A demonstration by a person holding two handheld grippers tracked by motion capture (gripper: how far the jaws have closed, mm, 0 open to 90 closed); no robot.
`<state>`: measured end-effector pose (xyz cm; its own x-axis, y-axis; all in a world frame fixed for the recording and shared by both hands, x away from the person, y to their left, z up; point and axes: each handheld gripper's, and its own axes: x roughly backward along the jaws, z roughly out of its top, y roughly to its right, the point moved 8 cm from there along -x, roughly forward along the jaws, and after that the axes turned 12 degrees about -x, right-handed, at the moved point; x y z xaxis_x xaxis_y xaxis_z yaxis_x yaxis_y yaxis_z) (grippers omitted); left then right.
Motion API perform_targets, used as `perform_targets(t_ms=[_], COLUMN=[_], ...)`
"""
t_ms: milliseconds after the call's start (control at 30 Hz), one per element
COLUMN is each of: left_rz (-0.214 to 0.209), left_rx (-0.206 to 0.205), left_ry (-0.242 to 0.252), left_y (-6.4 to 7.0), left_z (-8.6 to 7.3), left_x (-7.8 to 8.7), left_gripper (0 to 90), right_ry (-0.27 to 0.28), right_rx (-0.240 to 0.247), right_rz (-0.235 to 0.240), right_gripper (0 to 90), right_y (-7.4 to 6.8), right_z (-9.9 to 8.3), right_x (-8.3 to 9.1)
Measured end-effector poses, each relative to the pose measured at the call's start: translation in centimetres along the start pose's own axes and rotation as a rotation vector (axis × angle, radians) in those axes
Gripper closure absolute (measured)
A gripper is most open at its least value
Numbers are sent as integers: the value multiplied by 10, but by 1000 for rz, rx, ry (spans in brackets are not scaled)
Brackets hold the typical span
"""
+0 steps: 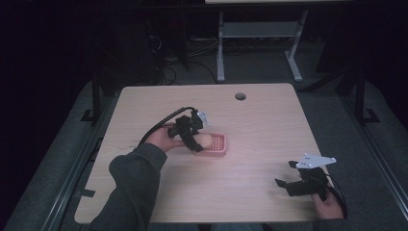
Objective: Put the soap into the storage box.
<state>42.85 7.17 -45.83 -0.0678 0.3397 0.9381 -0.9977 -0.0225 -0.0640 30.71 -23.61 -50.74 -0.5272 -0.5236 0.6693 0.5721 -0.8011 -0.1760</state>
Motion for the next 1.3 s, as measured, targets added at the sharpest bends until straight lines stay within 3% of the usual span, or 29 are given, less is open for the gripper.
perform_targets(t_ms=[500, 567, 667, 1300], left_rz=[-10, -8, -7, -23], left_rx=[4, -9, 4, 18], left_ry=[12, 7, 24, 2], left_y=[-11, -12, -14, -25], left_z=[13, 14, 16, 13], left_x=[-10, -12, -15, -33], left_gripper=[326, 326, 326, 326], right_ry=[-2, -8, -3, -6], right_rx=[5, -2, 3, 1], right_rz=[-1, -1, 0, -1], right_gripper=[141, 141, 141, 141], right_y=[1, 1, 1, 1], right_z=[-1, -1, -1, -1], right_x=[0, 0, 0, 0])
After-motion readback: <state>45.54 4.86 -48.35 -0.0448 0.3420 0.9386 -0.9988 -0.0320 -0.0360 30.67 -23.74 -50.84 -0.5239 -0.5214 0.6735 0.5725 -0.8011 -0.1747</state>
